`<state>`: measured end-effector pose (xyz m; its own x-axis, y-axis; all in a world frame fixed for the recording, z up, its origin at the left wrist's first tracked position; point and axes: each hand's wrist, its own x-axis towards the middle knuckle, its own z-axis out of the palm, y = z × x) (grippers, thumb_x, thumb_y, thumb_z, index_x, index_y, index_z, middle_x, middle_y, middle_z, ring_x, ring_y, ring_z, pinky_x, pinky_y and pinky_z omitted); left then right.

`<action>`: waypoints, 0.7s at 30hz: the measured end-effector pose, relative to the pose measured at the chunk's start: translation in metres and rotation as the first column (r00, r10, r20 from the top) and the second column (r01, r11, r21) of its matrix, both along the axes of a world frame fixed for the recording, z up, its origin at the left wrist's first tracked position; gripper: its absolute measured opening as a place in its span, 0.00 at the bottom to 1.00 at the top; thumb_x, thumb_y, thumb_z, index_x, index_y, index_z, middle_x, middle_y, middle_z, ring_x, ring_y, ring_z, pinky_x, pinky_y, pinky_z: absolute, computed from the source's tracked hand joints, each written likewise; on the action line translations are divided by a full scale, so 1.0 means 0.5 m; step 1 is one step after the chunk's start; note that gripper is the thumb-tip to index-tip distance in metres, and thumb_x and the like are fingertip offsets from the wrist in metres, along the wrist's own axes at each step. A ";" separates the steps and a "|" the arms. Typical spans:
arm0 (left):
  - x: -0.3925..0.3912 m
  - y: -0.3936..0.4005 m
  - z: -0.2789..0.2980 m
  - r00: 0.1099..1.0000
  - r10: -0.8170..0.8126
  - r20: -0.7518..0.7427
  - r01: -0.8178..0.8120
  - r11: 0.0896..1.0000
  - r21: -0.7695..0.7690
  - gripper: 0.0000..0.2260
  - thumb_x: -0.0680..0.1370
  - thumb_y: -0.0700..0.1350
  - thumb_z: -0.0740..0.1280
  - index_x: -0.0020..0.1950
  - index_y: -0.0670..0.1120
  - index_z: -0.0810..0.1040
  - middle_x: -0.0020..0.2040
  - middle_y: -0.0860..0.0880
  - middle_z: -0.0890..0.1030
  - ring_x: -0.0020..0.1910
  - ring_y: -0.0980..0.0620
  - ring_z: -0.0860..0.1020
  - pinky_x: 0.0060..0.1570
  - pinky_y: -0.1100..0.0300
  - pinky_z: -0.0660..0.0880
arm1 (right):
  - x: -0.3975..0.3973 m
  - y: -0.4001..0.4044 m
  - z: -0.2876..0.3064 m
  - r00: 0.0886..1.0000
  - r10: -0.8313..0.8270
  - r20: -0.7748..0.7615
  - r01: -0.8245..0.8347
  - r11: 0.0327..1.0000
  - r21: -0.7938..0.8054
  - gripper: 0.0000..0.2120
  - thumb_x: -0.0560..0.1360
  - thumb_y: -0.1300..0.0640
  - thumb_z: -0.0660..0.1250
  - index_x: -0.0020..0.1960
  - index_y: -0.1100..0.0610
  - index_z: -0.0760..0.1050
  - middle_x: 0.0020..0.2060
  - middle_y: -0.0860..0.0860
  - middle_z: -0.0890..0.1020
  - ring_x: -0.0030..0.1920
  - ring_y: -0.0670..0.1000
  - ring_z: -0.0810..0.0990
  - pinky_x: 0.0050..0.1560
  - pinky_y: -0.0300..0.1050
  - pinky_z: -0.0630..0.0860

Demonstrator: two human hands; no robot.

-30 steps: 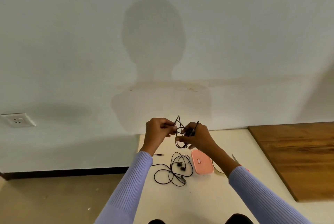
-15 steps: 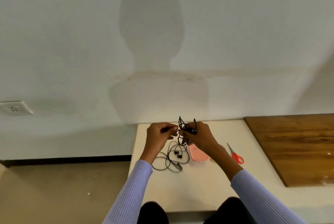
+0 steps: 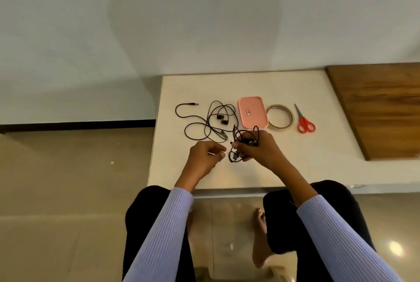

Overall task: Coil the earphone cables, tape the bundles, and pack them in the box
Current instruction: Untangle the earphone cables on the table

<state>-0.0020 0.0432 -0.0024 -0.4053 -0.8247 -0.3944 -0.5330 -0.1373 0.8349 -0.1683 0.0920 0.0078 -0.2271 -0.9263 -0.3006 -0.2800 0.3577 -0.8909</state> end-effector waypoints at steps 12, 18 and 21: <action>-0.019 -0.029 0.007 0.995 -0.103 0.010 0.102 0.993 0.053 0.21 0.64 0.47 0.79 0.54 0.49 0.80 0.51 0.51 0.82 0.49 0.54 0.80 0.44 0.65 0.76 | -0.015 -0.039 0.005 0.982 0.063 0.180 -0.075 0.995 0.065 0.10 0.73 0.57 0.70 0.47 0.64 0.81 0.38 0.59 0.84 0.37 0.49 0.83 0.37 0.38 0.80; -0.023 -0.026 0.013 0.998 -0.063 -0.021 0.062 0.997 -0.044 0.16 0.64 0.49 0.79 0.48 0.48 0.81 0.48 0.54 0.83 0.45 0.58 0.81 0.38 0.71 0.74 | -0.026 -0.026 0.012 0.954 0.008 0.301 -0.039 0.995 0.096 0.07 0.75 0.57 0.68 0.48 0.59 0.82 0.40 0.57 0.85 0.40 0.51 0.84 0.40 0.40 0.80; -0.016 -0.039 0.014 0.997 0.040 -0.066 -0.050 0.985 -0.167 0.14 0.63 0.48 0.79 0.41 0.46 0.78 0.41 0.53 0.82 0.40 0.57 0.82 0.36 0.70 0.75 | -0.031 -0.023 0.018 0.942 0.005 0.337 -0.039 0.995 0.096 0.08 0.76 0.57 0.67 0.50 0.59 0.82 0.40 0.56 0.85 0.41 0.50 0.83 0.43 0.42 0.81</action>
<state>-0.0101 0.0239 0.0047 -0.3857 -0.8952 -0.2232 -0.4755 -0.0144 0.8796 -0.1836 0.0807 0.0166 -0.0769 -0.8911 -0.4473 0.0201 0.4471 -0.8942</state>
